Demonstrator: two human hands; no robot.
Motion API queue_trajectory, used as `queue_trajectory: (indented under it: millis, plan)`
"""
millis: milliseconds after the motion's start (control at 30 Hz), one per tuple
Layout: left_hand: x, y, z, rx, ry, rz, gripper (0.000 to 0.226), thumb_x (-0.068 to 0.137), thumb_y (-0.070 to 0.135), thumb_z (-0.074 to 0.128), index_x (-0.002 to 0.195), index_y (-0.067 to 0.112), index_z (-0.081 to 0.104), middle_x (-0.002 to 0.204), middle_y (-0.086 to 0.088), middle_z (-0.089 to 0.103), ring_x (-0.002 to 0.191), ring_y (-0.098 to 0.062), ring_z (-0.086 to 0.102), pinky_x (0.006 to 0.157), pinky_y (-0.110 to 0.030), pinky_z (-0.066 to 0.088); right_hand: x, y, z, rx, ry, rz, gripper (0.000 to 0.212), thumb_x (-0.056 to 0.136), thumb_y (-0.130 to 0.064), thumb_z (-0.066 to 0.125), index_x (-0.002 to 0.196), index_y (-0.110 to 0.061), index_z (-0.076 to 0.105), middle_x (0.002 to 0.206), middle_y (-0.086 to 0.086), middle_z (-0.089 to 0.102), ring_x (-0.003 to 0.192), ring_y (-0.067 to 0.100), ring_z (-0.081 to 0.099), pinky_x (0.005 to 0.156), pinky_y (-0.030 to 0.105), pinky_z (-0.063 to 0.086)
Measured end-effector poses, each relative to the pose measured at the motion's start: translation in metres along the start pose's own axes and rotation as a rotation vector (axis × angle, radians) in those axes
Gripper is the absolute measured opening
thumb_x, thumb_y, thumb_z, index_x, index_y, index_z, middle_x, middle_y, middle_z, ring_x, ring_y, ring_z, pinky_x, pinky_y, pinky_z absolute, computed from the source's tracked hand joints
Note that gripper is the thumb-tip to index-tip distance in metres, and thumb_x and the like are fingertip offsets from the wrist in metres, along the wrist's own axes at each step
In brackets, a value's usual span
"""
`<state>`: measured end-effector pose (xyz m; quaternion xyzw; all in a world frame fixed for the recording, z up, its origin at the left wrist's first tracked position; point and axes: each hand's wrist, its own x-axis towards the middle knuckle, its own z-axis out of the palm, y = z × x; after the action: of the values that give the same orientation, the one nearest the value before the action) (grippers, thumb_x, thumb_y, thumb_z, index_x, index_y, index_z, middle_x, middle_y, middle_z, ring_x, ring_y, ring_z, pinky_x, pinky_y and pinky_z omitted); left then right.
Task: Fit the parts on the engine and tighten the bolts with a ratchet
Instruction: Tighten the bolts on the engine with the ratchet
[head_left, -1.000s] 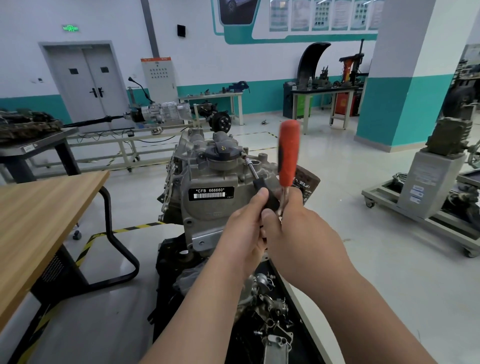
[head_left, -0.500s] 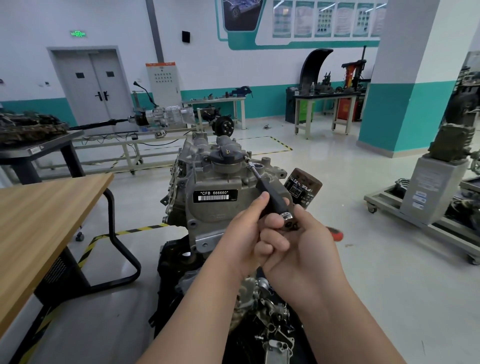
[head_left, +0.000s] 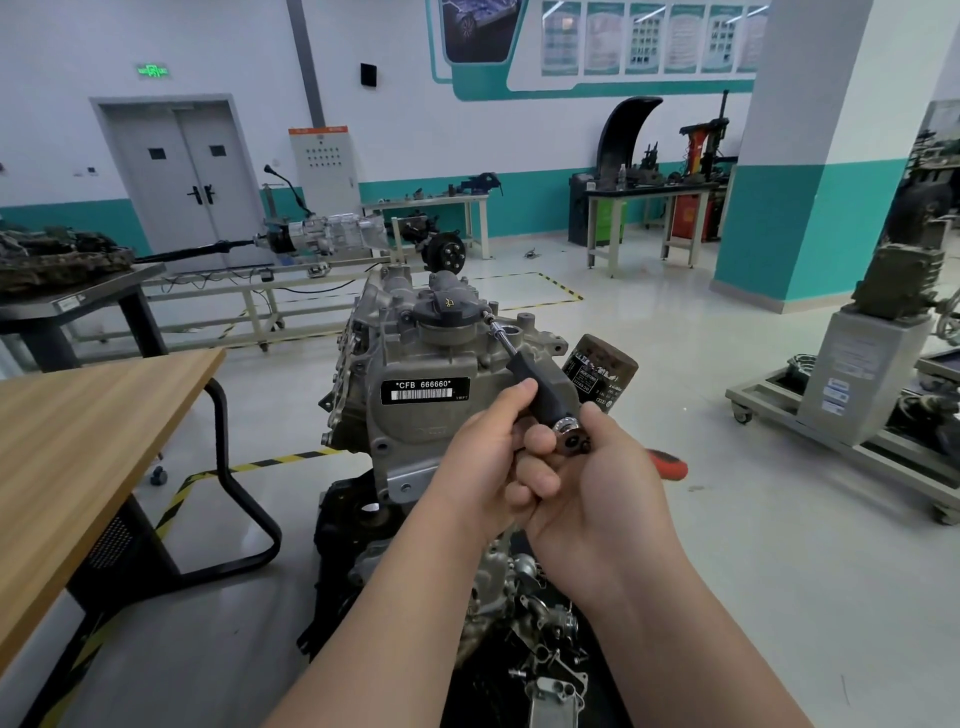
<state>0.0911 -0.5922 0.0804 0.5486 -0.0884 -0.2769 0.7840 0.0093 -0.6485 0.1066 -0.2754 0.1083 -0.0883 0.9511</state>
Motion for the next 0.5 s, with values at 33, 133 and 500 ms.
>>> queue_trajectory:
  millis: [33, 133, 500]
  plan:
    - [0.0, -0.001, 0.0, 0.027, 0.001, 0.013, 0.067, 0.092, 0.049, 0.052, 0.034, 0.014, 0.056, 0.034, 0.006, 0.043, 0.022, -0.007, 0.038, 0.026, -0.011, 0.022, 0.002, 0.001, -0.003, -0.098, 0.015, -0.04, 0.037, 0.103, -0.036, 0.037, 0.091, -0.008, 0.058, 0.055, 0.002, 0.047, 0.036, 0.013, 0.034, 0.041, 0.027, 0.036]
    - [-0.003, 0.001, 0.004, 0.051, 0.022, 0.04, 0.062, 0.091, 0.049, 0.052, 0.04, 0.014, 0.057, 0.037, -0.001, 0.036, 0.029, -0.013, 0.036, 0.037, -0.016, 0.024, 0.003, -0.002, -0.009, -0.619, 0.117, -0.237, 0.035, 0.101, -0.037, 0.041, 0.082, -0.011, 0.057, 0.053, 0.002, 0.052, 0.04, 0.017, 0.044, 0.053, 0.032, 0.039]
    - [-0.007, 0.004, 0.01, -0.165, -0.041, 0.067, 0.061, 0.07, 0.041, 0.068, 0.121, 0.007, 0.064, 0.112, -0.013, 0.037, 0.105, -0.025, 0.028, 0.09, -0.037, 0.024, -0.006, -0.021, -0.001, -1.871, 0.217, -0.725, 0.019, 0.098, -0.044, 0.037, 0.107, -0.029, 0.03, 0.065, -0.015, 0.042, 0.053, -0.003, 0.034, 0.046, 0.022, 0.025]
